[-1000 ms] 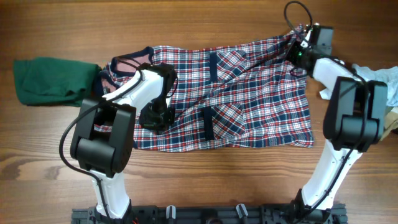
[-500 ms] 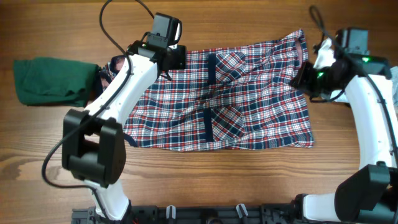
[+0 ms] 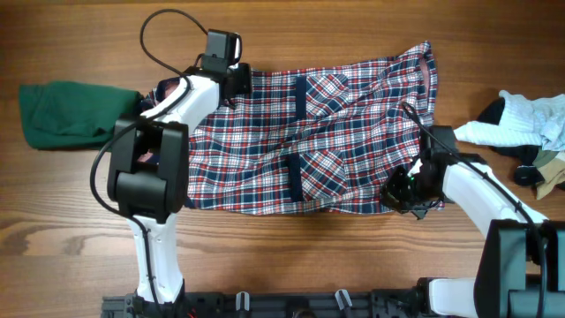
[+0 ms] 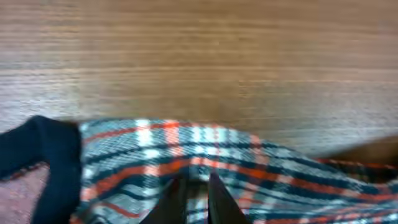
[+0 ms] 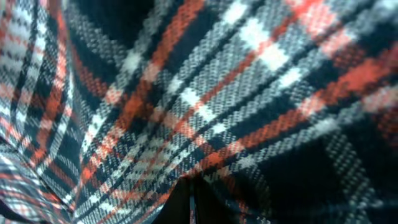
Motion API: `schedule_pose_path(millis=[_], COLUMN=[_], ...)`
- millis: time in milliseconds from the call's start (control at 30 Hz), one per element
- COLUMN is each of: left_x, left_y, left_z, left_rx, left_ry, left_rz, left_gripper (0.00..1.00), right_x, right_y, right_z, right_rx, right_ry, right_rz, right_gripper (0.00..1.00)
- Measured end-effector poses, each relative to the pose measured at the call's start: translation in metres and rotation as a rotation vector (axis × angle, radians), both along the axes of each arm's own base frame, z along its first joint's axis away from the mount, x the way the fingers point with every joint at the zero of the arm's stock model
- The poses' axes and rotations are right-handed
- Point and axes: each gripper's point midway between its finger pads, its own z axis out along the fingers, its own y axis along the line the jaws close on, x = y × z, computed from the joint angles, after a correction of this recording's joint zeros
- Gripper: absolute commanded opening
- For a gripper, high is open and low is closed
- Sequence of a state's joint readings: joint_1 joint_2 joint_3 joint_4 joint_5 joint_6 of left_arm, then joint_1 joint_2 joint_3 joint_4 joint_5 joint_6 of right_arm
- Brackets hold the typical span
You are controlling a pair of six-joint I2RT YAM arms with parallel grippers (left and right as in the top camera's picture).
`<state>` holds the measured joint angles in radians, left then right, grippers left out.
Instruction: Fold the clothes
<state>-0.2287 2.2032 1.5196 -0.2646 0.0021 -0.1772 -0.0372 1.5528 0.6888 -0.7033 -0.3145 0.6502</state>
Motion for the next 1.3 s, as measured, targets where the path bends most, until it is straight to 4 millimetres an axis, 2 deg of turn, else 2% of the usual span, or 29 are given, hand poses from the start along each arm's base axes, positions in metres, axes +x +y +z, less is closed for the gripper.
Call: schedule_pose_path(millis=[67, 200, 333, 400, 433, 467, 500, 533, 600, 667, 733, 767, 833, 900, 967, 1067, 1133, 1200, 1300], left_x=[0.007, 0.018, 0.018, 0.013, 0.005, -0.002, -0.020, -0.035, -0.049, -0.048, -0.040, -0.033, -0.027, -0.022, -0.015, 0.001, 0.014, 0.023, 0.024], left_y=[0.007, 0.028, 0.030, 0.021, 0.015, 0.008, -0.008, -0.019, -0.036, -0.046, -0.047, -0.045, -0.044, -0.043, -0.041, -0.028, 0.001, 0.041, 0.068], left_z=[0.004, 0.009, 0.022, 0.042, 0.046, 0.047, 0.045, 0.041, 0.035, 0.023, -0.005, -0.013, -0.013, -0.014, -0.013, -0.013, -0.012, -0.013, -0.012], left_rx=[-0.007, -0.005, 0.010, -0.016, -0.033, -0.050, -0.090, -0.113, -0.134, -0.136, -0.135, -0.139, -0.149, -0.138, -0.124, -0.110, -0.111, -0.108, -0.100], left_ry=[-0.027, -0.049, 0.002, 0.059, 0.106, 0.138, 0.208, 0.268, 0.310, 0.311, 0.318, 0.303, 0.285, 0.264, 0.234, 0.180, 0.152, 0.142, 0.156], left_rz=[0.016, 0.050, 0.027, -0.012, -0.034, -0.053, -0.099, -0.127, -0.167, -0.186, -0.184, -0.179, -0.178, -0.173, -0.165, -0.137, -0.081, -0.012, 0.026], left_gripper=[0.13, 0.13, 0.22, 0.24, 0.24, 0.24, 0.24, 0.24, 0.24, 0.24, 0.24, 0.24, 0.24, 0.23, 0.22, 0.23, 0.23, 0.22, 0.20], right_x=[-0.004, -0.023, -0.020, -0.012, -0.003, 0.015, 0.029, 0.037, 0.045, 0.048, 0.046, 0.044, 0.033, 0.009, 0.007, -0.002, -0.014, -0.016, -0.021], right_y=[-0.001, -0.006, -0.006, -0.002, 0.002, 0.008, 0.013, 0.015, 0.016, 0.016, 0.012, 0.008, 0.002, -0.007, -0.008, -0.011, -0.015, -0.017, -0.019], right_z=[0.000, -0.001, 0.000, 0.005, 0.013, 0.033, 0.057, 0.071, 0.080, 0.075, 0.056, 0.042, 0.022, 0.000, -0.001, 0.000, -0.001, -0.001, 0.000], right_rx=[-0.009, -0.050, -0.043, -0.020, -0.001, 0.021, 0.035, 0.039, 0.044, 0.048, 0.035, 0.019, -0.004, -0.045, -0.050, -0.069, -0.100, -0.109, -0.125], right_ry=[0.026, 0.125, 0.090, -0.020, -0.095, -0.235, -0.360, -0.438, -0.485, -0.475, -0.393, -0.338, -0.233, -0.027, 0.026, 0.079, 0.132, 0.143, 0.166], right_rz=[-0.029, -0.081, -0.050, 0.073, 0.118, 0.169, 0.209, 0.229, 0.225, 0.204, 0.162, 0.148, 0.111, 0.010, -0.034, -0.057, -0.070, -0.077, -0.087], right_gripper=[0.04, 0.04, 0.04, 0.04, 0.04, 0.04, 0.04, 0.04, 0.04, 0.04, 0.04, 0.04, 0.05, 0.04, 0.04, 0.04, 0.04, 0.04, 0.04])
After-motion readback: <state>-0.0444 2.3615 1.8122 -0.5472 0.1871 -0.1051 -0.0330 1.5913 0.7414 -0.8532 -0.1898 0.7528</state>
